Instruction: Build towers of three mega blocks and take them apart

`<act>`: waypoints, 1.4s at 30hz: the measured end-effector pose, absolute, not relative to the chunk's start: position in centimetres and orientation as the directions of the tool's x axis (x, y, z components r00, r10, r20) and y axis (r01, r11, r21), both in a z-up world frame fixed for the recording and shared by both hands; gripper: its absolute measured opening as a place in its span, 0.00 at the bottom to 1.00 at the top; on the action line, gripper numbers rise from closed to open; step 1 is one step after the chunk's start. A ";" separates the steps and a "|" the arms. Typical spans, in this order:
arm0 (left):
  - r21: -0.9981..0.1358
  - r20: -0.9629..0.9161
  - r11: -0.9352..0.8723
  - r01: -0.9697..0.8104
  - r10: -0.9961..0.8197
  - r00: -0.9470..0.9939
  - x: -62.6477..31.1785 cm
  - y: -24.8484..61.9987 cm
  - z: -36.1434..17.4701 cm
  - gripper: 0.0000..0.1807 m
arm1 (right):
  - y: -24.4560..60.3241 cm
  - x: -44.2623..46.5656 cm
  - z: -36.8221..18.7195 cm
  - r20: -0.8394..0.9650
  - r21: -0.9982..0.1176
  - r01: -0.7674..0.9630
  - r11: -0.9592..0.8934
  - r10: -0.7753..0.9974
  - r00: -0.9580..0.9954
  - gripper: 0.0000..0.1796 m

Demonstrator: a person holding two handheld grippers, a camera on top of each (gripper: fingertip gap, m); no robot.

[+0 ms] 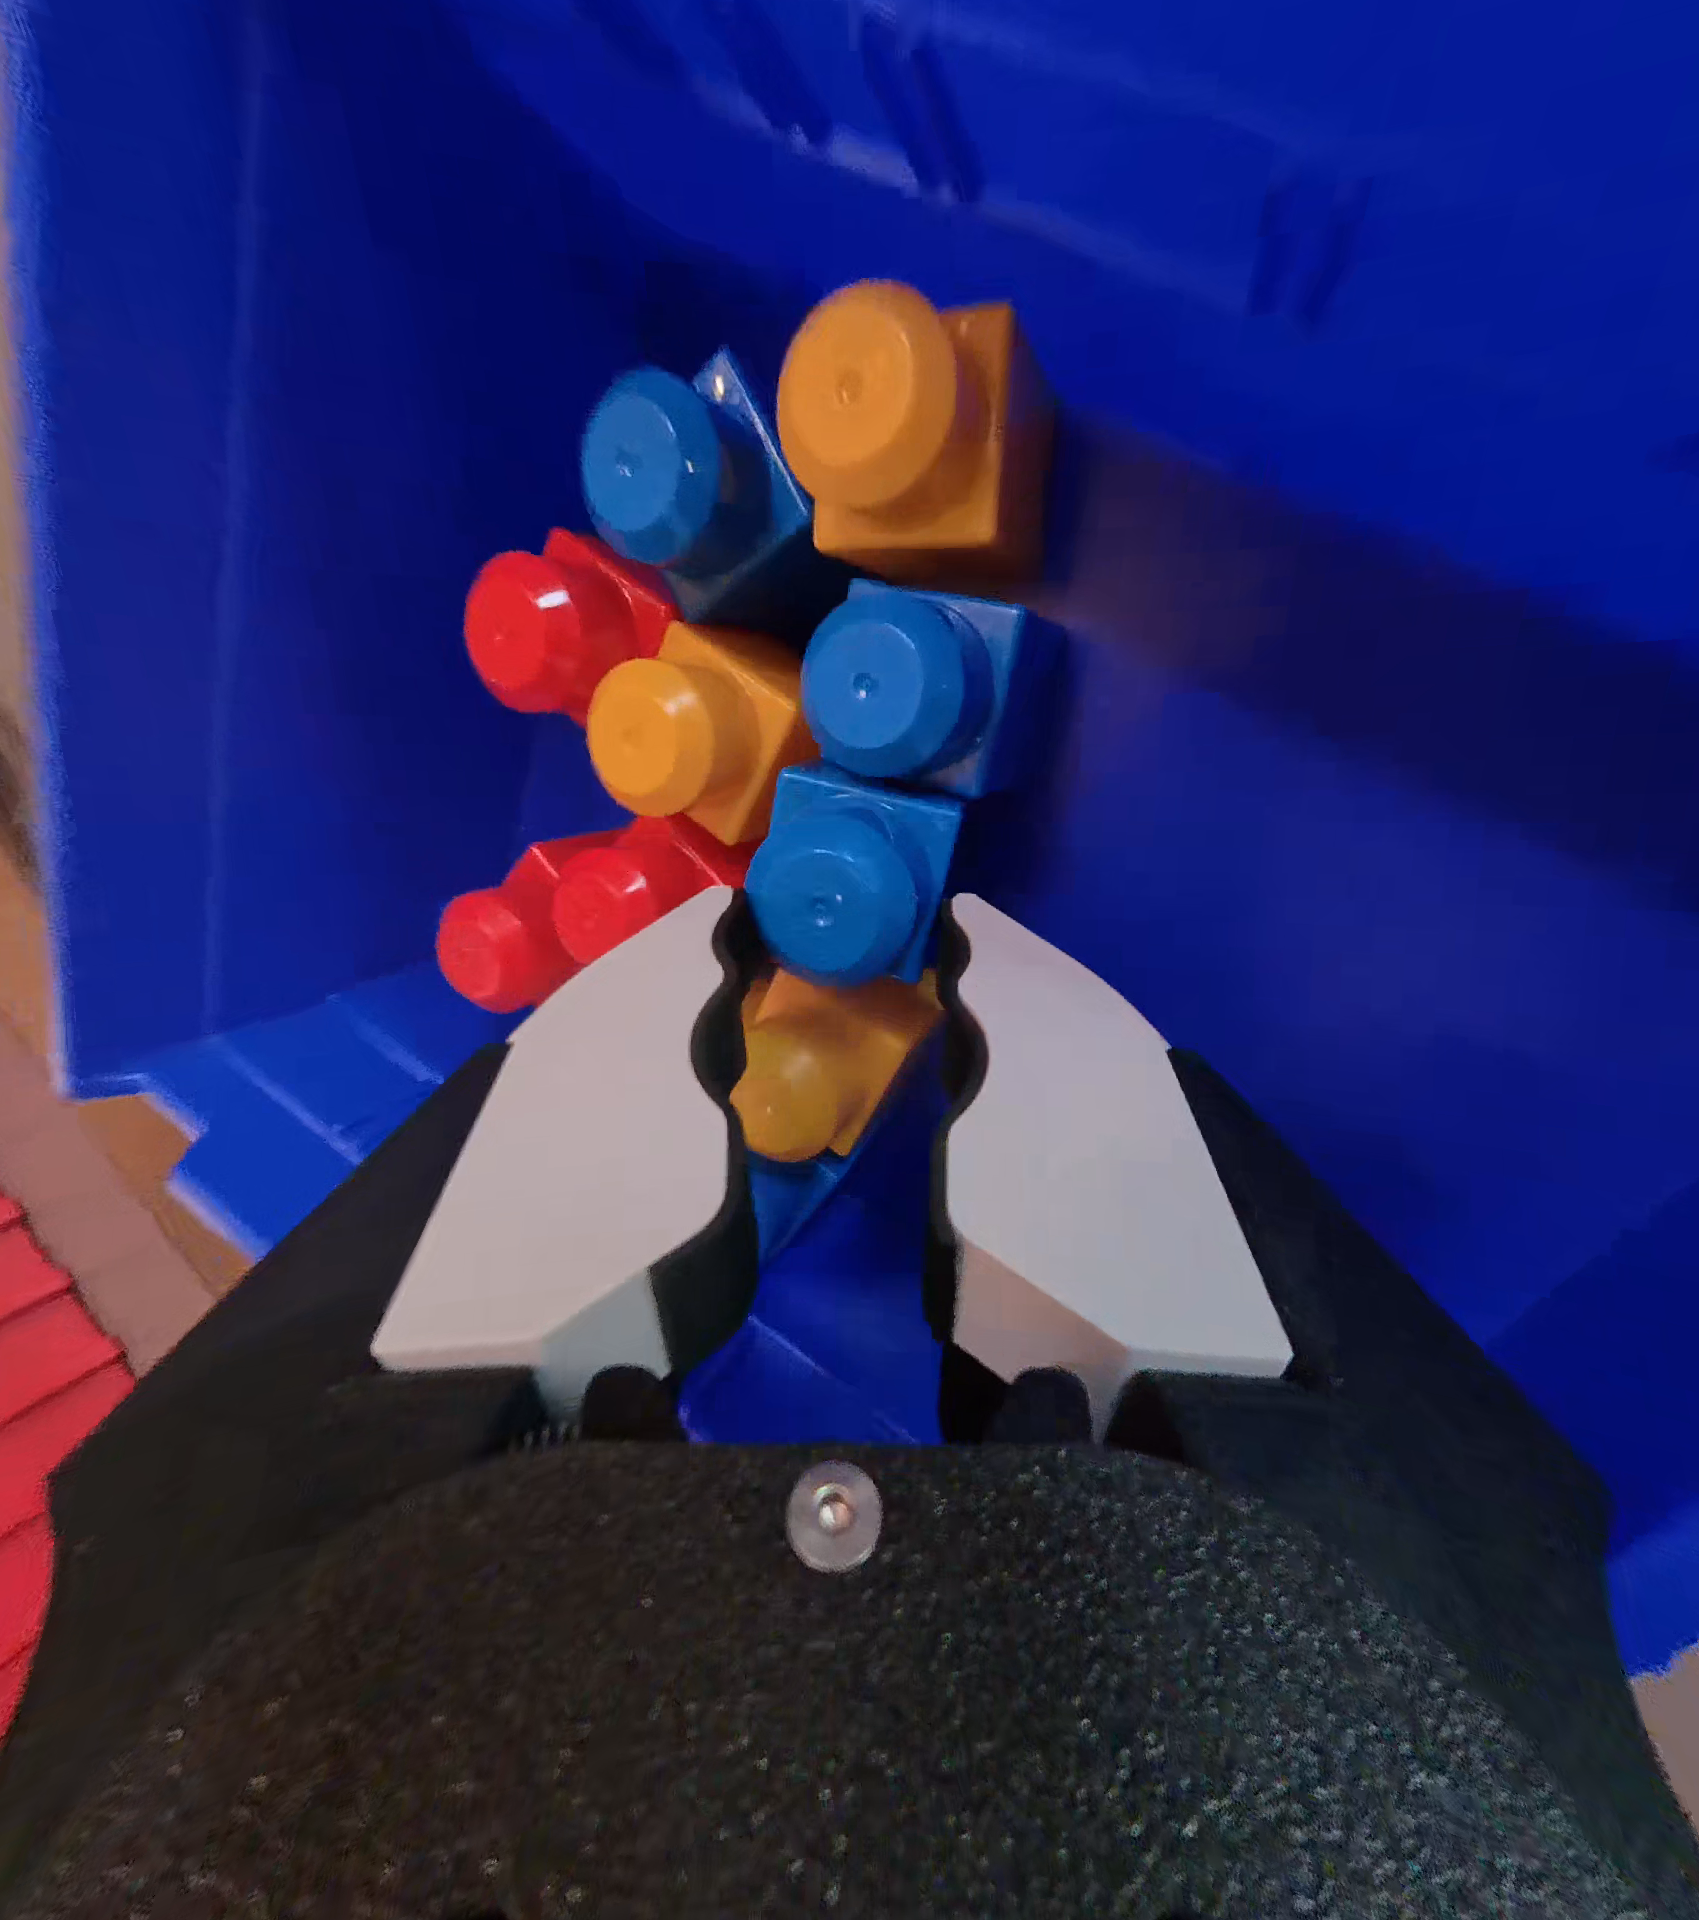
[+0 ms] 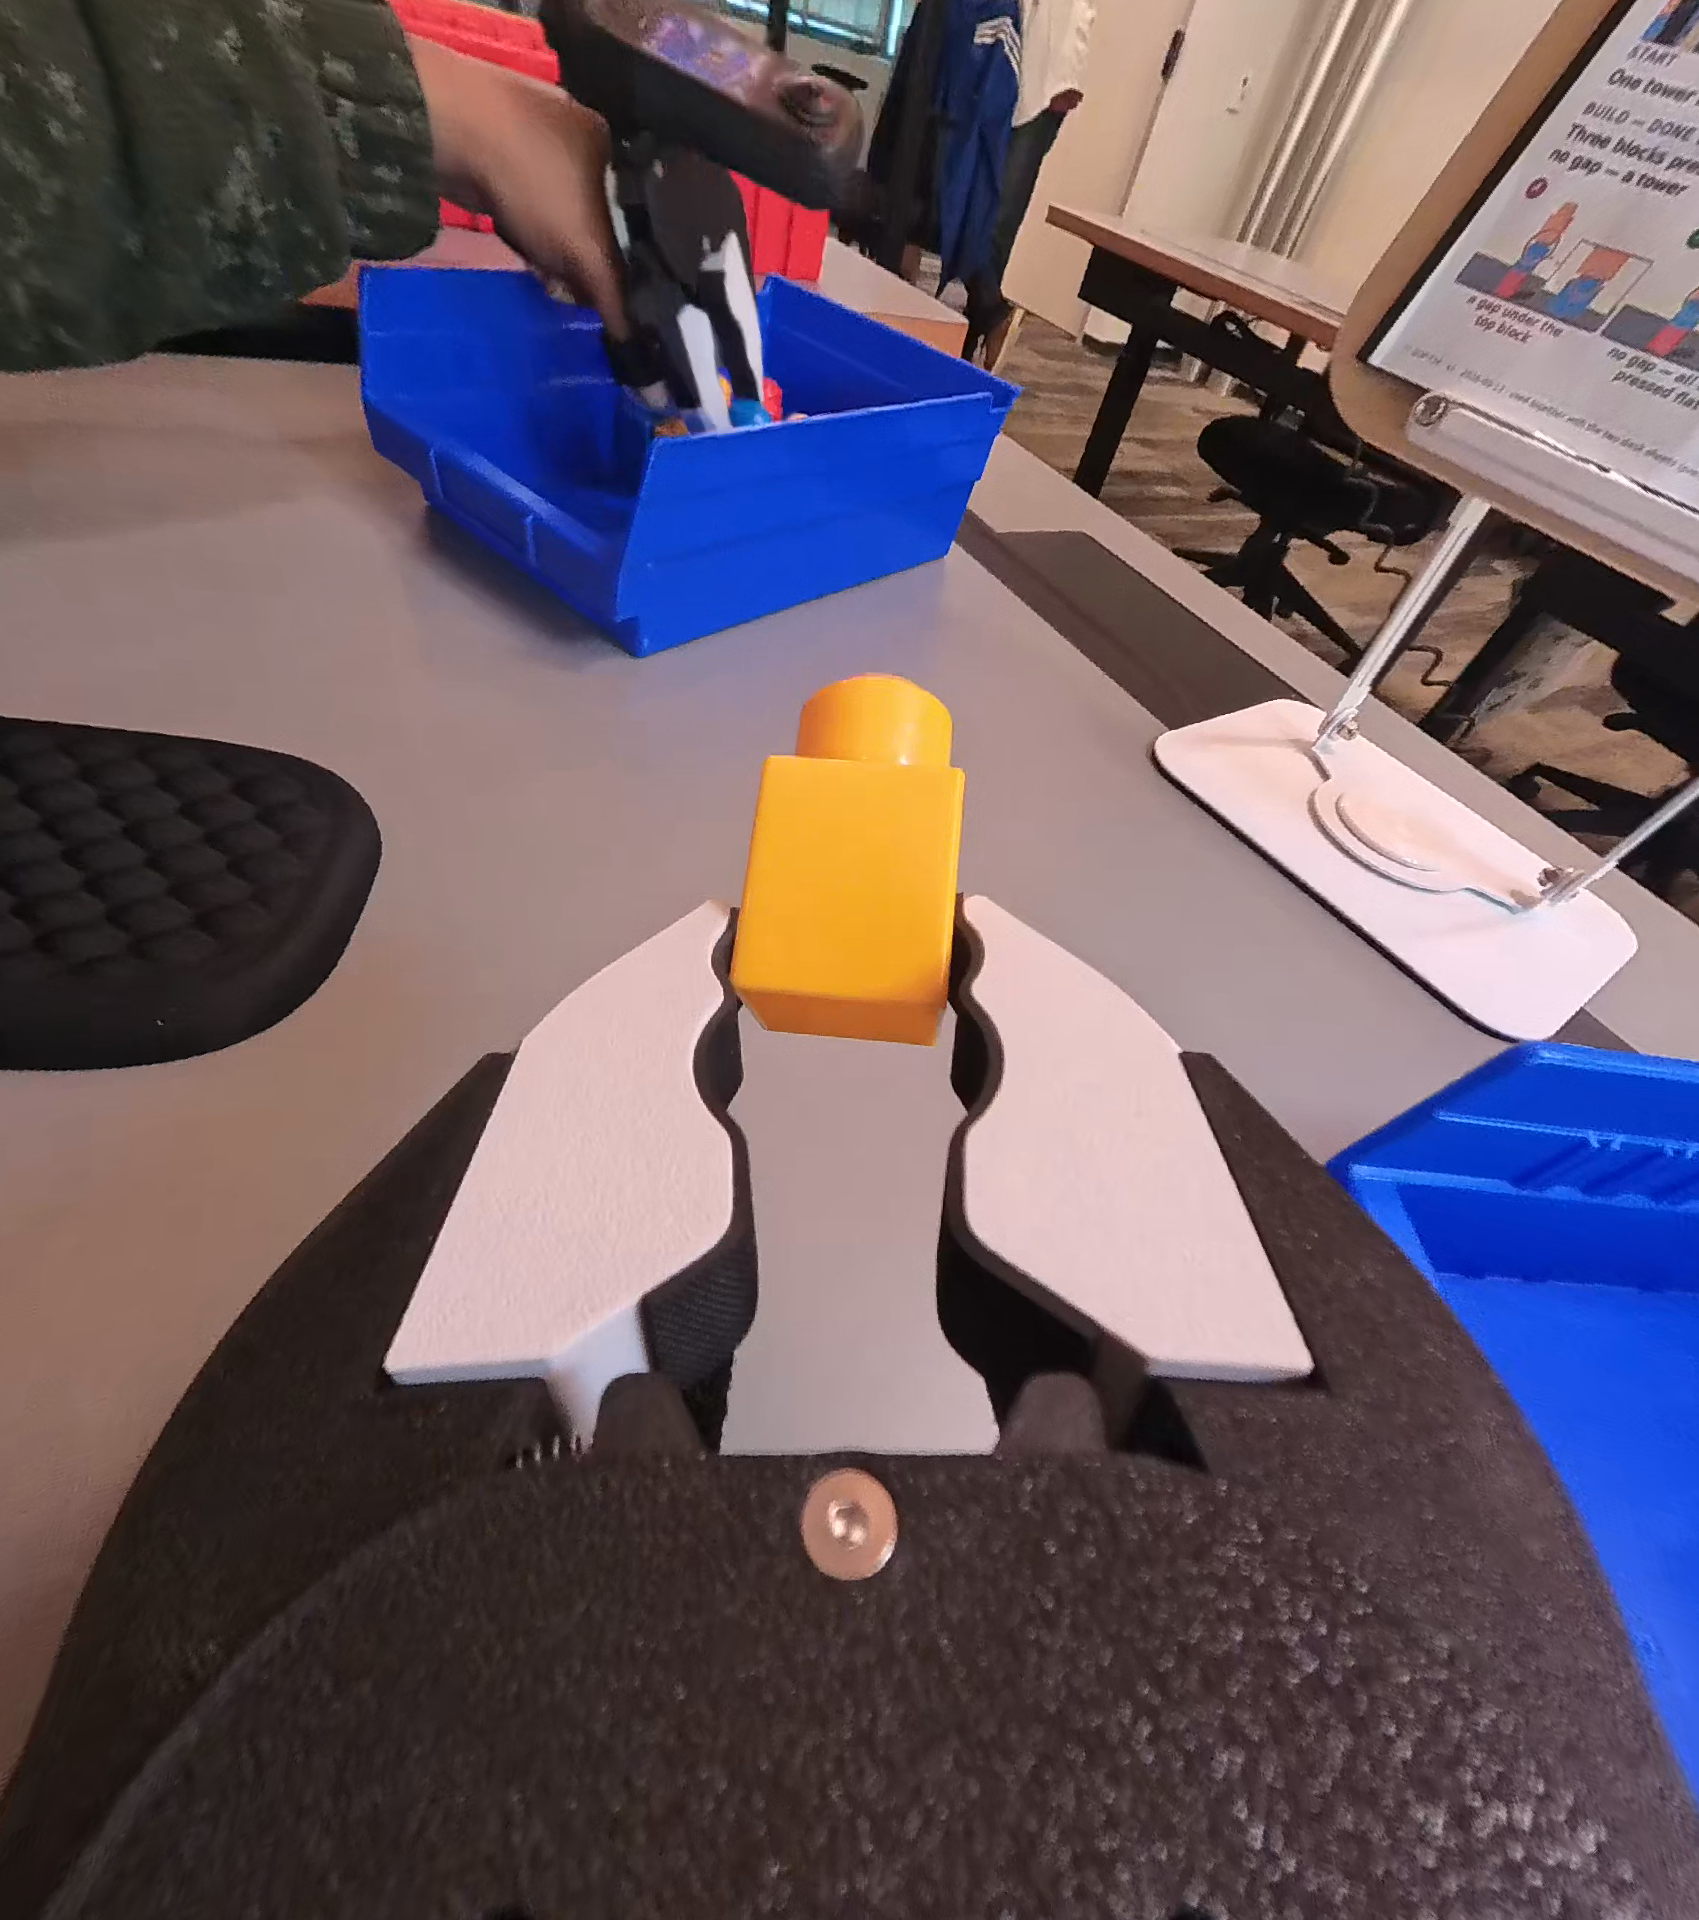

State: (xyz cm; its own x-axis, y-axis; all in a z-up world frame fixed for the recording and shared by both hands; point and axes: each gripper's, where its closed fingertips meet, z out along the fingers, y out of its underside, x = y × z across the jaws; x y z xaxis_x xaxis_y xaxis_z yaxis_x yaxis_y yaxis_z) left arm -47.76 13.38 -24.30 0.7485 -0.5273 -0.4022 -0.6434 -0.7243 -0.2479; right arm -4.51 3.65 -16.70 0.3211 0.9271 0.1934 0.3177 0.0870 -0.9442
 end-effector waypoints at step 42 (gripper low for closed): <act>-0.935 -0.171 0.090 -0.344 -0.962 0.213 -8.1 -1.7 -17.7 0.18 | -1.7 -6.2 -20.7 0.152 -0.884 0.442 0.152 0.988 -0.037 0.20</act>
